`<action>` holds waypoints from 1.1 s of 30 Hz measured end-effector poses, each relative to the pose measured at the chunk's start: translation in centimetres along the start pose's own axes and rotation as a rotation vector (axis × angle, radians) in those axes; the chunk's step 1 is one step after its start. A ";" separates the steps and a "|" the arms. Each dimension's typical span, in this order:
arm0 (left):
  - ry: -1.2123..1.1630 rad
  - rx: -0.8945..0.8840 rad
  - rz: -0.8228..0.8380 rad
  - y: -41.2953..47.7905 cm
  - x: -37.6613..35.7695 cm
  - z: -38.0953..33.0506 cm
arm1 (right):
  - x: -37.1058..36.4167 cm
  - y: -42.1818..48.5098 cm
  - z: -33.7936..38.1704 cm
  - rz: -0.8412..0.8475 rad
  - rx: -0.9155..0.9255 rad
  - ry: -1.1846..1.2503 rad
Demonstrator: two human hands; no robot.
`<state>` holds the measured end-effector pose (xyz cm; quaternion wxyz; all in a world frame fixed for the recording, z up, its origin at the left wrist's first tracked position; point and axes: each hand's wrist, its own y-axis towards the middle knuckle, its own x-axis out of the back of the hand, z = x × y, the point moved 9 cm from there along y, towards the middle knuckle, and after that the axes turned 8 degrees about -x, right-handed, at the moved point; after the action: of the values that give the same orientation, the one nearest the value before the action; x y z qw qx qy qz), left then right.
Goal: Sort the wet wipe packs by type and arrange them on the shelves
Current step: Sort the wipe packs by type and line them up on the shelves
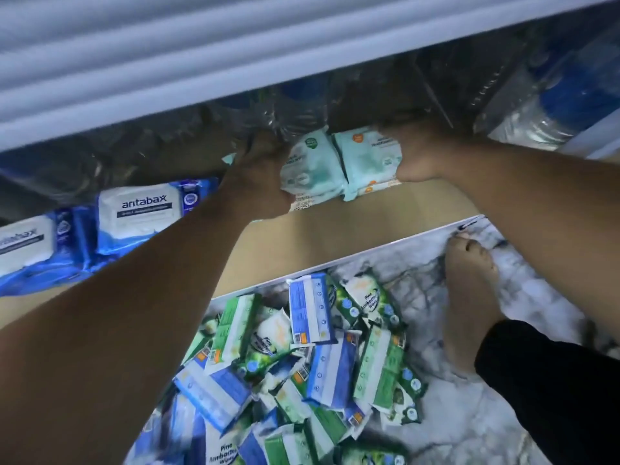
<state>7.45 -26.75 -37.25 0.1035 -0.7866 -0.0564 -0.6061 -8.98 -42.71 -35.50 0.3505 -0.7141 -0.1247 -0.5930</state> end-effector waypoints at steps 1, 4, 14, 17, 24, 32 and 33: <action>0.010 -0.005 -0.013 0.0 -0.1 0.2 | -0.1 0.0 -0.1 -0.003 0.000 -0.003; 0.074 -0.014 -0.037 -0.2 0.0 -0.1 | -1.1 -0.2 -0.6 0.014 -0.019 -0.046; 0.213 -0.052 0.008 -2.2 -1.9 -0.7 | -2.9 -1.0 -0.3 -0.081 -0.165 -0.164; 0.051 -0.009 -0.060 -5.3 -0.9 -1.3 | -2.8 -2.6 0.8 -0.068 -0.222 -0.010; -0.416 0.354 -0.454 -25.6 0.1 3.6 | -4.2 -12.6 7.8 -0.179 -0.311 0.235; -0.445 0.864 -0.358 -46.9 -8.2 7.3 | -15.1 -26.7 22.5 0.223 -0.061 0.298; -0.417 0.871 -0.297 -48.0 -9.0 7.2 | -16.7 -28.8 23.2 0.258 -0.063 0.303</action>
<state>1.57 21.91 -43.19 0.3211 -0.7582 -0.4349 -0.3646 -12.83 -2.89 -42.10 0.4159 -0.6372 0.0410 -0.6475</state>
